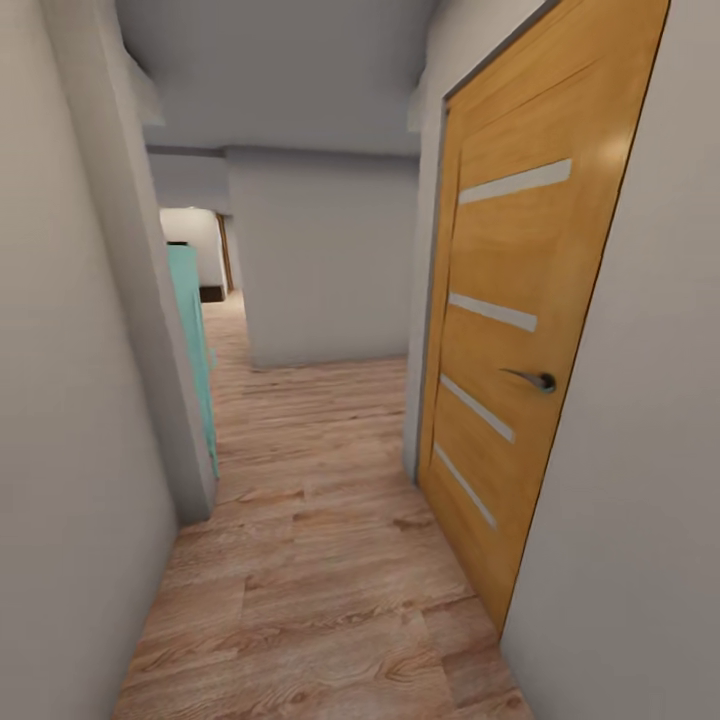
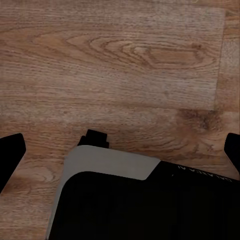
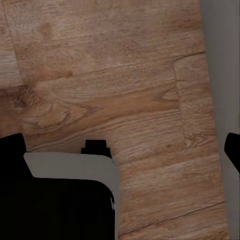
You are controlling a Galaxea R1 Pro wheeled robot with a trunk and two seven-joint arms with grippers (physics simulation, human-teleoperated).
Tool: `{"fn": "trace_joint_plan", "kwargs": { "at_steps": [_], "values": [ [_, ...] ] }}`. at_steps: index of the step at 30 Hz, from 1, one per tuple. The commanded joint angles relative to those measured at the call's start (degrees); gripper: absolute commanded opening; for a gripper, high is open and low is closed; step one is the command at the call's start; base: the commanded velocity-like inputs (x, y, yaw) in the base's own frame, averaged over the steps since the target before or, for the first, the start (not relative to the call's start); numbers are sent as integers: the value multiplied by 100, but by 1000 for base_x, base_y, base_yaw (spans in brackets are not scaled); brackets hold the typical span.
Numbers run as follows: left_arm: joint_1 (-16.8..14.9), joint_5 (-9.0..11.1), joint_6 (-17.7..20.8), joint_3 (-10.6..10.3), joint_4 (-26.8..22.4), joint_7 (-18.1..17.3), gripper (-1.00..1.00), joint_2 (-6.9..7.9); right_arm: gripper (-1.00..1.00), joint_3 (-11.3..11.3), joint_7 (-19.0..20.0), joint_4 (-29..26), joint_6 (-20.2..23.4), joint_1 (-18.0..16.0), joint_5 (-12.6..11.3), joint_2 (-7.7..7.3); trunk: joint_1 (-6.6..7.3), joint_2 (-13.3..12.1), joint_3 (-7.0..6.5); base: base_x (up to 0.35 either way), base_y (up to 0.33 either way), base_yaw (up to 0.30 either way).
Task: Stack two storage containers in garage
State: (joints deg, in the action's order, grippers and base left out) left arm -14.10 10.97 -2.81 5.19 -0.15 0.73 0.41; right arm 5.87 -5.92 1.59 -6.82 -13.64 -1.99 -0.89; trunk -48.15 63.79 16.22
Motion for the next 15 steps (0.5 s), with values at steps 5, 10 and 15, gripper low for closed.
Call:
{"fn": "trace_joint_plan", "kwargs": {
  "at_steps": [5,10,15],
  "values": [
    [-5,-4,-18,44,7,6,100,-2,100,46,-14,19,-30,-7,-20,1,-4,4,7,314,0,269],
    [-5,-3,-18,44,7,6,100,7,100,46,-14,17,-30,-7,-20,1,-4,4,7,309,0,269],
    [-5,1,-16,45,7,6,100,24,100,46,-14,17,-30,-7,-20,5,-4,4,7,318,0,269]
  ]
}}
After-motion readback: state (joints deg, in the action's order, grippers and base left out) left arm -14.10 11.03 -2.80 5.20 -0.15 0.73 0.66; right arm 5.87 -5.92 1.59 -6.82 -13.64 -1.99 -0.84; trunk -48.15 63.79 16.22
